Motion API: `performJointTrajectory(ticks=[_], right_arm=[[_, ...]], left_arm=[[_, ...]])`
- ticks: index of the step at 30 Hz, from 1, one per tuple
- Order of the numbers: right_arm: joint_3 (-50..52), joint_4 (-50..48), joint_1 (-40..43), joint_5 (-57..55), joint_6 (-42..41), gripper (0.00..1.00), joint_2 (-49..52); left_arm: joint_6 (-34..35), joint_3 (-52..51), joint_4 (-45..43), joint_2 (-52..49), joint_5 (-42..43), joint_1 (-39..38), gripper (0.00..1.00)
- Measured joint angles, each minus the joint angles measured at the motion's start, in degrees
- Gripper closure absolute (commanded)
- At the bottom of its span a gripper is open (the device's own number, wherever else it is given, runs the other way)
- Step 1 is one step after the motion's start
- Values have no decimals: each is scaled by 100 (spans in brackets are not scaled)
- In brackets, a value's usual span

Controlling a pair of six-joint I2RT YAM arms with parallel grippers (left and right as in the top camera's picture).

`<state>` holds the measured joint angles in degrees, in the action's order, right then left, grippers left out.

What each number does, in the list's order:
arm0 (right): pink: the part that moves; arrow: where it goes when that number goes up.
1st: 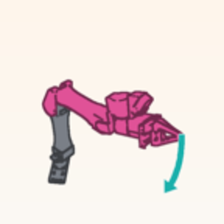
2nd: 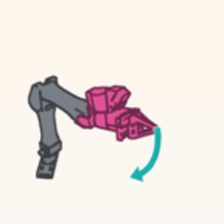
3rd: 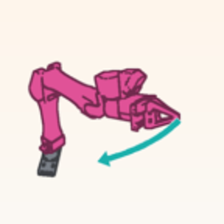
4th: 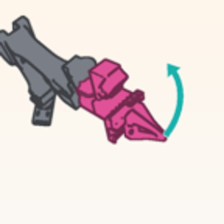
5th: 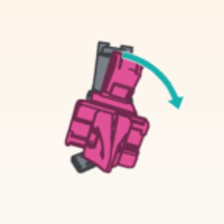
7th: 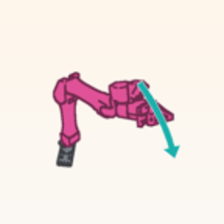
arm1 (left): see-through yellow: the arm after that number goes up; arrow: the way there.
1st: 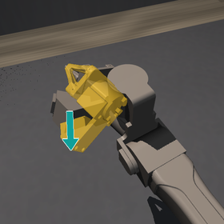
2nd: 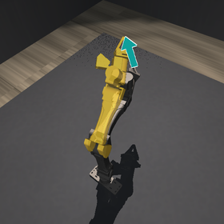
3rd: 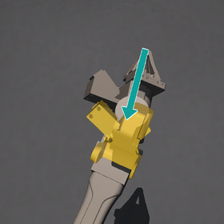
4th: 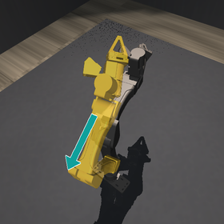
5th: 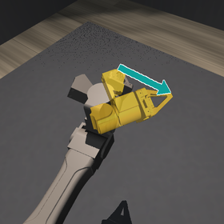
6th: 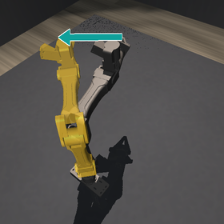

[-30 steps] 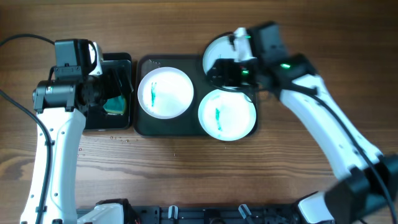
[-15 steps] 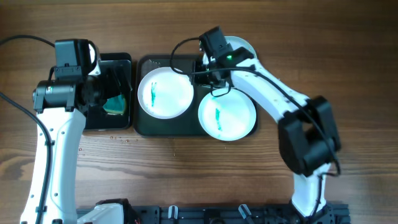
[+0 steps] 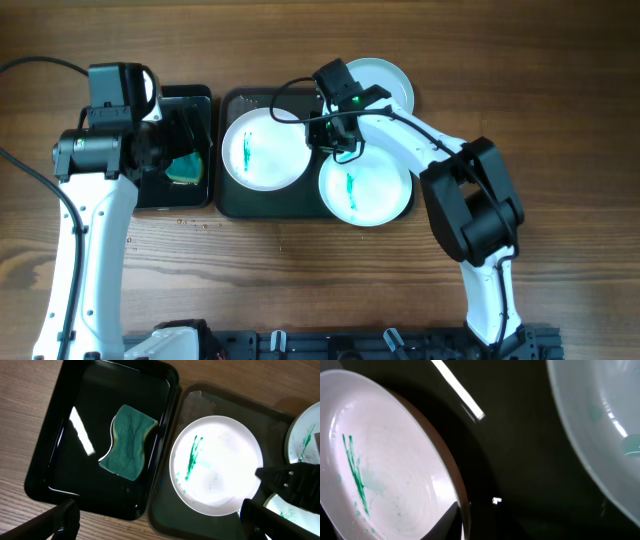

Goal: Clean dirty plates on tray and stack at the side
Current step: 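Reach the right gripper to the left white plate's rim and grasp it, then reach the left gripper into the black tray and grasp the green sponge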

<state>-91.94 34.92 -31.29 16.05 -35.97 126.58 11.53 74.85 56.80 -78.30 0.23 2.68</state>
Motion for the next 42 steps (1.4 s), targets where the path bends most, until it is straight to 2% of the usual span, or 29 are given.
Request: performJointTrajectory(ticks=[4,5,6,11,17,23,30,36,42], right_arm=[[0,-68,-72,2,68,80,66],[-2,-90,-94,2,131,84,72],[-4,-94,-114,0,179,96,74],[-4,-107,-157,0,306,96,109],[-4,-111,-157,0,328,96,109],[-33,-7,-164,-79,328,96,109],[-35,-4,-168,-114,328,96,109],[-35,-4,-168,-114,328,95,109],[-35,-4,-168,-114,326,96,109]], left_arm=[[0,0,68,-74,0,0,0],[0,0,83,-111,0,0,1],[0,0,94,-146,0,0,2],[42,0,103,-308,-4,0,12],[39,0,22,-739,-332,0,13],[31,0,-748,-1355,-557,107,14],[-431,-2,-1329,-2175,-557,199,38],[-603,-2,-1757,-2951,-557,199,41],[-699,-15,-1950,-3121,-557,199,49]])
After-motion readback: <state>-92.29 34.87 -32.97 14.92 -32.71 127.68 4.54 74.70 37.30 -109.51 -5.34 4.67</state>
